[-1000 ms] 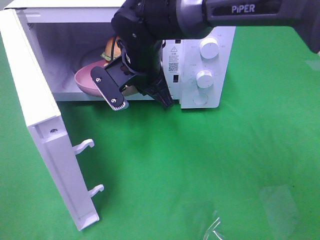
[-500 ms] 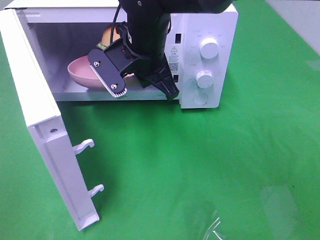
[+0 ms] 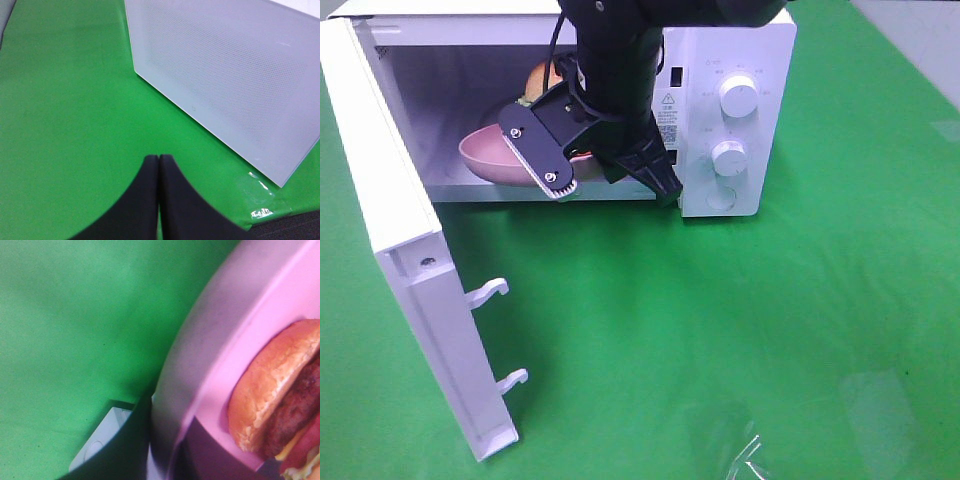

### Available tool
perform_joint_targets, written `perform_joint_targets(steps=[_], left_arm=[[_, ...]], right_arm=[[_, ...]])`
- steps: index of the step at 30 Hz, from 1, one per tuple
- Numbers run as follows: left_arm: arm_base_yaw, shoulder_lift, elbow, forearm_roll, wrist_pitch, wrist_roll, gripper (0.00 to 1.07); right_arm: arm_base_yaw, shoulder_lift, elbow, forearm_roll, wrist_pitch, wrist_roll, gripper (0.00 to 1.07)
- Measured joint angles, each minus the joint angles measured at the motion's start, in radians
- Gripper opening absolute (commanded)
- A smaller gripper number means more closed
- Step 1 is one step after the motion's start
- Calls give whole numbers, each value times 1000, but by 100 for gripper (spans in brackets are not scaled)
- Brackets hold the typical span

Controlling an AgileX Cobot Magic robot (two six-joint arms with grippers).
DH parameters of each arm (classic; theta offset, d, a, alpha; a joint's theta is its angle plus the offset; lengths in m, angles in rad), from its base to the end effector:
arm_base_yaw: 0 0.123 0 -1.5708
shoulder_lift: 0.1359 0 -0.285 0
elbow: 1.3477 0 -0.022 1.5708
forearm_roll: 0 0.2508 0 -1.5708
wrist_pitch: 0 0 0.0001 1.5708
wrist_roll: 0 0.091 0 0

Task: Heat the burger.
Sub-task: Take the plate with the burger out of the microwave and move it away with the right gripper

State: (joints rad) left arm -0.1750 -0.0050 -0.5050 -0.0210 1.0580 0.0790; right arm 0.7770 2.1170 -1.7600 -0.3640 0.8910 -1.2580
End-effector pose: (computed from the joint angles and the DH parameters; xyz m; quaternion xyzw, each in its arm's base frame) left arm -0.0063 -0.0006 0.2789 0.1081 0.8430 -0.0358 0.5258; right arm 0.3490 0.3078 0.2196 -0.8627 0.4356 -0.2040 0.1561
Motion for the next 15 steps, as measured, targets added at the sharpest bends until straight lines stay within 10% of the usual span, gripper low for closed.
perform_joint_targets(steps=[15], left_arm=[[0,0,0,0,0,0,0]], right_arm=[[9,-149,316,-41,-149,34,0]])
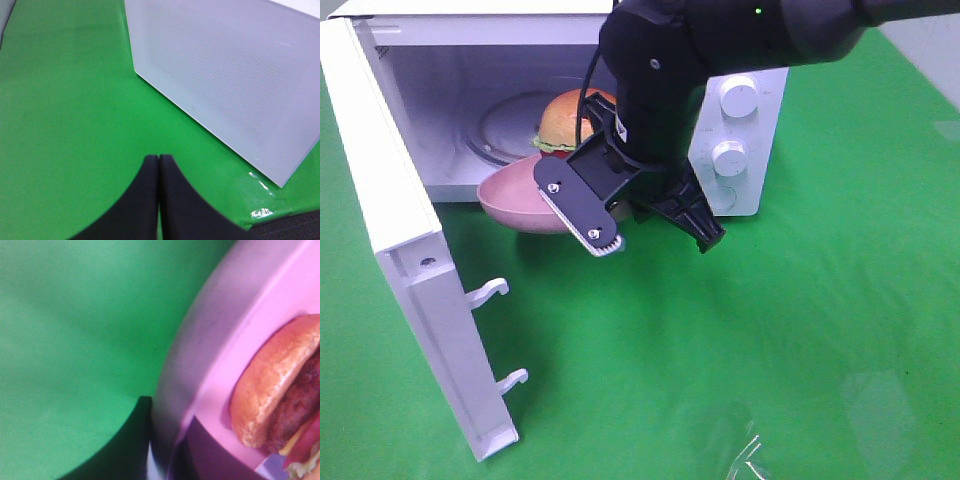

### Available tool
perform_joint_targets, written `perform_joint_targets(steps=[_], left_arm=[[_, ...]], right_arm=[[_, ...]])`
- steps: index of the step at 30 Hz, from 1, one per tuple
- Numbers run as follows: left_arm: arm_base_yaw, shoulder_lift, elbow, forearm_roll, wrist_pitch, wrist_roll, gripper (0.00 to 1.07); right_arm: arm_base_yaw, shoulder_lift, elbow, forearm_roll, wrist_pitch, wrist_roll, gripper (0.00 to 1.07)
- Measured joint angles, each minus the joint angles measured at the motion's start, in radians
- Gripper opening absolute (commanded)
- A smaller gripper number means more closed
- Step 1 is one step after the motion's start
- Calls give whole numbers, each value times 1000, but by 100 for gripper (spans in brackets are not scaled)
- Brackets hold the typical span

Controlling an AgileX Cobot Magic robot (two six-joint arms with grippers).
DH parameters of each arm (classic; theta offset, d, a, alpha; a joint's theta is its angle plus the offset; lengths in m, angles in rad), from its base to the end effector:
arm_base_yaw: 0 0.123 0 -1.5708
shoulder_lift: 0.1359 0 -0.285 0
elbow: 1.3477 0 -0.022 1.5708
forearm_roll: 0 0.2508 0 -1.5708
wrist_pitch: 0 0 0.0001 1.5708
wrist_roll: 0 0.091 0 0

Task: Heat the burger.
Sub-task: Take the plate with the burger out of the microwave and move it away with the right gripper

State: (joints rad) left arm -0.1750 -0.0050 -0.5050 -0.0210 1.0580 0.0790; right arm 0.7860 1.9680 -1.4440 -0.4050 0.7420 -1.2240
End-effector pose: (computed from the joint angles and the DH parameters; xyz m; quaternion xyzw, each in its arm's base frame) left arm -0.0063 -0.0006 0.2789 0.1081 0.8430 -0.0358 0.5258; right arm 0.3127 0.2787 0.2027 -0.8748 0.4147 -0.1998 0.1510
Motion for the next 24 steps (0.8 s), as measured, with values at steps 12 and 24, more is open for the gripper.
perform_joint_targets(steps=[12,24], left_arm=[[0,0,0,0,0,0,0],[0,0,0,0,0,0,0]], right_arm=[[7,-220,310,-34,-130,36,0],[18,-494,671,-134,-255,107,0]])
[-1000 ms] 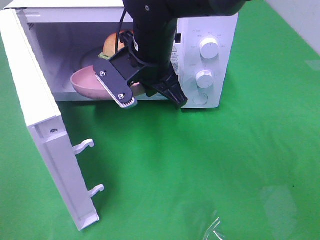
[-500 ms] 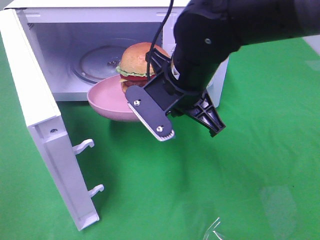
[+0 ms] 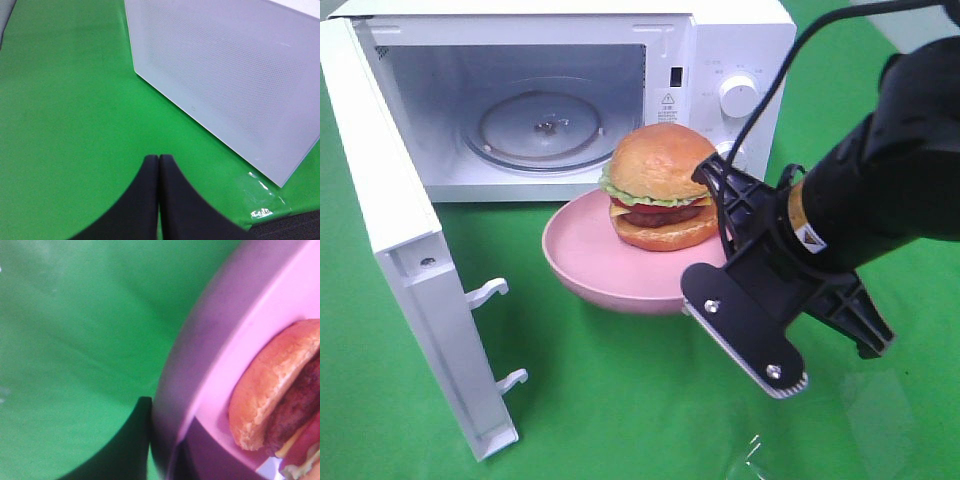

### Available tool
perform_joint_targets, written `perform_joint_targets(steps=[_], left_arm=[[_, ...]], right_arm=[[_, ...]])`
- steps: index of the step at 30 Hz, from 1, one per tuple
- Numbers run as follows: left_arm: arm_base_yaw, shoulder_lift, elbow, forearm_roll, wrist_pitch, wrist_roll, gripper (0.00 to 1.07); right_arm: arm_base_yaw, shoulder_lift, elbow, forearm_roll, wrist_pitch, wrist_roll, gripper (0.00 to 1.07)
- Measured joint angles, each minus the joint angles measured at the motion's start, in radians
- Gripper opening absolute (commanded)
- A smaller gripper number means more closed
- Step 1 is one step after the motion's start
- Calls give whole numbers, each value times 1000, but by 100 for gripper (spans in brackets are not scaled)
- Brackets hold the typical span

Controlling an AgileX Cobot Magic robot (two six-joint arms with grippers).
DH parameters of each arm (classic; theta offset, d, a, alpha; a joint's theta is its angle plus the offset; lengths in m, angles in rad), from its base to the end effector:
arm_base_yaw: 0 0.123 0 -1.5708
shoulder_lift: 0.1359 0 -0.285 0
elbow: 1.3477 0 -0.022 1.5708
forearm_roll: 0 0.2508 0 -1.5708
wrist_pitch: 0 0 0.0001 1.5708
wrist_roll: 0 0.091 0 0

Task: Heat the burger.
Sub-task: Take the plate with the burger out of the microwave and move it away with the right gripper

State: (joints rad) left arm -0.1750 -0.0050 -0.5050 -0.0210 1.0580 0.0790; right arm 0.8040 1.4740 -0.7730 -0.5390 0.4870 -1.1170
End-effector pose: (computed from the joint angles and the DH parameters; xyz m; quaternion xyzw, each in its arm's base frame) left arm -0.0063 -0.0006 0.2789 0.1081 0.8430 -0.0358 0.5258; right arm 0.2055 0.1817 0.2051 -0.8827 0.3735 -0.2088 0.1943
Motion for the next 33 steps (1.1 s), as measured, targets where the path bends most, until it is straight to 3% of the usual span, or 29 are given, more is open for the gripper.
perform_joint_targets(steps=[9,13,18,23,30,33], left_arm=[[0,0,0,0,0,0,0],[0,0,0,0,0,0,0],[0,0,0,0,0,0,0],[0,0,0,0,0,0,0],[0,0,0,0,0,0,0],[0,0,0,0,0,0,0]], right_arm=[[0,-174,163,-109,11,139,0],[0,-283,235,-120,129,263,0],[0,-327,248,-120,215,355,0],[0,-349,252,-115,344,591,0],[0,-349,252,-137,356,947,0],[0,-349,253,-158,354,998,0]])
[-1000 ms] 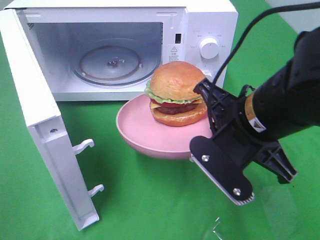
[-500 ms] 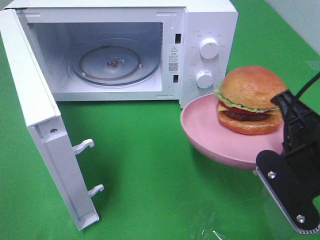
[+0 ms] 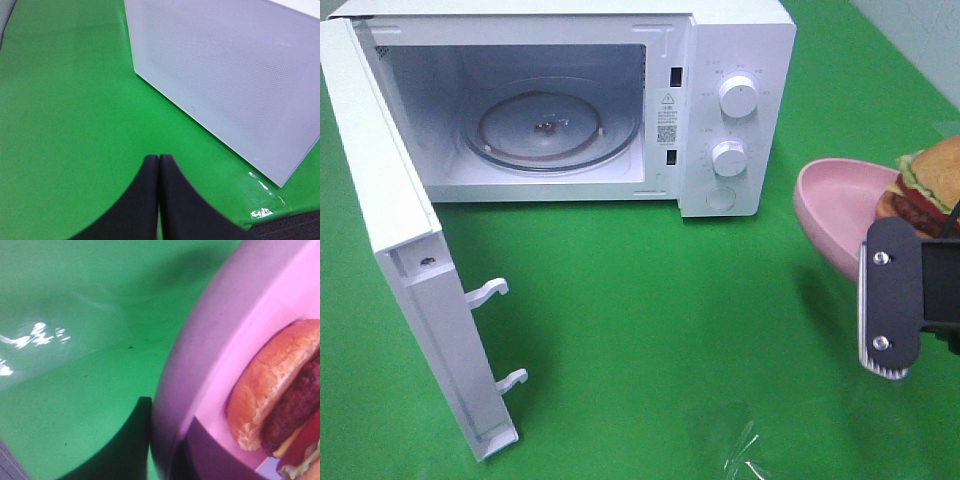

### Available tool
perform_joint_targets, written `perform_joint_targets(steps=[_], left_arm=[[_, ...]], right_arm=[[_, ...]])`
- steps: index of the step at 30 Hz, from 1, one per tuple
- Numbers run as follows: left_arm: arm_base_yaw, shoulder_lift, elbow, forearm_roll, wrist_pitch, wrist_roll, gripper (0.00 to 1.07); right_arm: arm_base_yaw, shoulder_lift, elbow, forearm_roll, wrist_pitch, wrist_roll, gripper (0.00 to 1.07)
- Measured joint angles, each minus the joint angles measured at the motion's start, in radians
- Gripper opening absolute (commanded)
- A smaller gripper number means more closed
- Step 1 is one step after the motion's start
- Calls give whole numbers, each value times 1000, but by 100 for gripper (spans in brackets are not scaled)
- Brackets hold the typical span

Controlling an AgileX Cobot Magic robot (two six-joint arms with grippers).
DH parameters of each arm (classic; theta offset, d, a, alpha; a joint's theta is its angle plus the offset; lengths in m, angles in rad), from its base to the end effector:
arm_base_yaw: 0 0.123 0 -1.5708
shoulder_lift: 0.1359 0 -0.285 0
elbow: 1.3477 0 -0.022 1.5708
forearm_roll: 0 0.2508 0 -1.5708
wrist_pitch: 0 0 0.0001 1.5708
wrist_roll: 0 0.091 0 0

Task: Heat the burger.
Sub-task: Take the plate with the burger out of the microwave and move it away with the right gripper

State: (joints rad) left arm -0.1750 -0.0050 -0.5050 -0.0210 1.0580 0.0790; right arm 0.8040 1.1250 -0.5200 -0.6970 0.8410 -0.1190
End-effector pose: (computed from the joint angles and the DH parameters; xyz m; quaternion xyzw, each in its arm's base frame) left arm -0.0063 -0.0006 0.2789 0.1081 0.8430 -0.0358 0.5258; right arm 0.1485 0.0913 0.2142 -0.5948 0.7480 -0.2277 0.1867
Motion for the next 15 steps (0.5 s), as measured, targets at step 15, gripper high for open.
perform_joint_targets(steps=[15], left_arm=[[0,0,0,0,0,0,0]], right_arm=[[-23,245,0,-283,-44,503,0]])
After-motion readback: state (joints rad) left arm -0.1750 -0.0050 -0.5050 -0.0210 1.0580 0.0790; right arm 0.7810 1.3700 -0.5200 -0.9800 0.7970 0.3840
